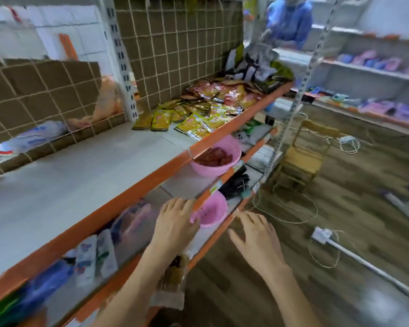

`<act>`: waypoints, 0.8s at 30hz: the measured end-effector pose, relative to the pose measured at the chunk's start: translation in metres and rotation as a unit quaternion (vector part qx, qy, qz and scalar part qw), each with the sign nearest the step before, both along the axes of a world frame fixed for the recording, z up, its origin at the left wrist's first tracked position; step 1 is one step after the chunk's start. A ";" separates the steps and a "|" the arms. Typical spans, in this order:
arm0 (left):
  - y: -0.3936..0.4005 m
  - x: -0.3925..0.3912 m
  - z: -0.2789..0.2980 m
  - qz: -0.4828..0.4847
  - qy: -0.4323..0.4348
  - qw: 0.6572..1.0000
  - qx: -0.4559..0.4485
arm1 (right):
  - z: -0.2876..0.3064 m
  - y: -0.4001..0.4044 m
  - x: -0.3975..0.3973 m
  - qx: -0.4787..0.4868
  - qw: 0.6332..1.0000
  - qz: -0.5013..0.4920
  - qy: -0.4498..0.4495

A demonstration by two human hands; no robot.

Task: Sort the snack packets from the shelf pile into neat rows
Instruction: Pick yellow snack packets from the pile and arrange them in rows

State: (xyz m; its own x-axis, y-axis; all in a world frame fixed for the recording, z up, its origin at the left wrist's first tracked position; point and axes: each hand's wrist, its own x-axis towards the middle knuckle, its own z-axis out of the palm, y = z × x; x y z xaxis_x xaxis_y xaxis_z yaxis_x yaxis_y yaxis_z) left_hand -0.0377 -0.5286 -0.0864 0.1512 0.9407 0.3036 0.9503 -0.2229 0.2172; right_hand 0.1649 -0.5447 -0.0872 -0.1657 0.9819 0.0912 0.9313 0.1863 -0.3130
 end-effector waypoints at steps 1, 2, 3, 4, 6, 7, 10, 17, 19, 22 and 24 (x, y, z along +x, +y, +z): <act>0.007 0.010 0.002 -0.012 0.000 1.000 0.006 | -0.002 0.001 0.010 -0.002 1.000 -0.017 0.001; 0.015 0.018 0.003 -0.026 0.003 1.000 0.010 | -0.004 0.003 0.019 -0.006 1.000 -0.030 0.000; 0.023 0.025 0.005 -0.036 0.008 0.999 0.010 | -0.006 0.006 0.026 -0.015 0.999 -0.038 0.000; 0.035 0.033 0.006 -0.046 0.015 0.999 0.009 | -0.007 0.012 0.033 -0.023 0.999 -0.044 0.002; 0.054 0.039 0.005 -0.056 0.021 0.998 0.008 | -0.009 0.023 0.038 -0.029 0.999 -0.041 0.007; 0.066 0.043 0.003 -0.063 0.020 0.998 0.006 | -0.010 0.031 0.042 -0.031 0.999 -0.042 0.009; 0.104 0.056 -0.002 -0.065 0.002 0.998 0.007 | -0.012 0.063 0.052 -0.030 0.999 -0.042 0.008; 0.211 0.075 0.008 -0.039 -0.033 0.998 0.026 | 0.010 0.180 0.066 0.004 1.000 -0.007 -0.003; 0.242 0.074 0.019 -0.017 -0.052 0.998 0.020 | 0.021 0.218 0.066 0.011 1.000 0.011 -0.005; 0.286 0.069 0.032 0.010 -0.053 0.998 0.024 | 0.031 0.271 0.063 0.023 0.999 0.035 -0.006; 0.309 0.065 0.038 0.028 -0.053 0.998 0.016 | 0.033 0.303 0.059 0.027 0.998 0.052 0.005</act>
